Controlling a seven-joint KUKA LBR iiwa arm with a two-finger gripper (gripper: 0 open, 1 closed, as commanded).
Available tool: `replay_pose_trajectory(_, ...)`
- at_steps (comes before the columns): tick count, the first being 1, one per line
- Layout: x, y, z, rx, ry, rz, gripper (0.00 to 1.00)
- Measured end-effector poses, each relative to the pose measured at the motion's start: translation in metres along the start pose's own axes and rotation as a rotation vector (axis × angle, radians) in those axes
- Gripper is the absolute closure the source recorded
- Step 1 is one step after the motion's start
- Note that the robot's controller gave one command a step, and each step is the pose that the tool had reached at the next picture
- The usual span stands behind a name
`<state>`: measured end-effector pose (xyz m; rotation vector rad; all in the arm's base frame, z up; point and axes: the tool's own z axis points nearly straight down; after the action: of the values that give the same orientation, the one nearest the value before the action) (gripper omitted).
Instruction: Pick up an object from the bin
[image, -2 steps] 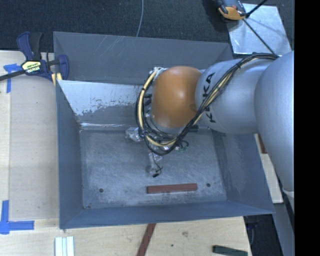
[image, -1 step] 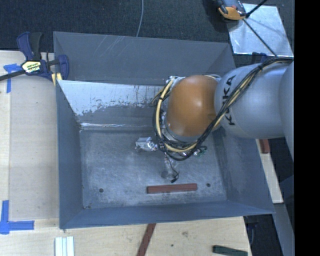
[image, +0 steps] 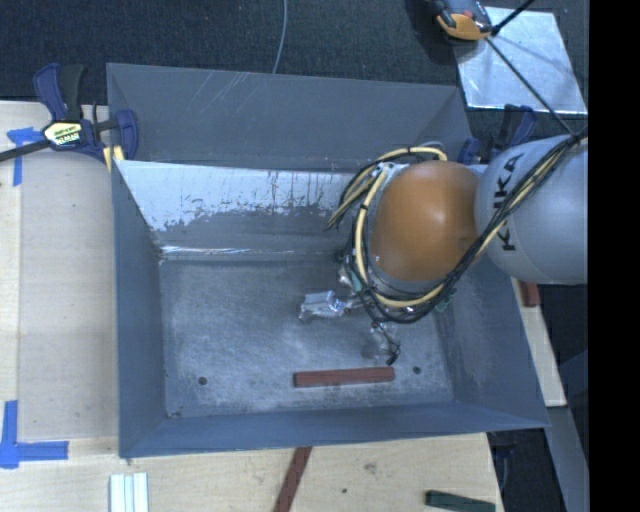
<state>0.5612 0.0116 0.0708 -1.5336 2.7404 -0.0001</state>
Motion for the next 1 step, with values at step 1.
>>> replay_pose_trajectory(1, 0.0217, 0.0077, -0.0035, 0.000, 0.001, -0.071, 0.00)
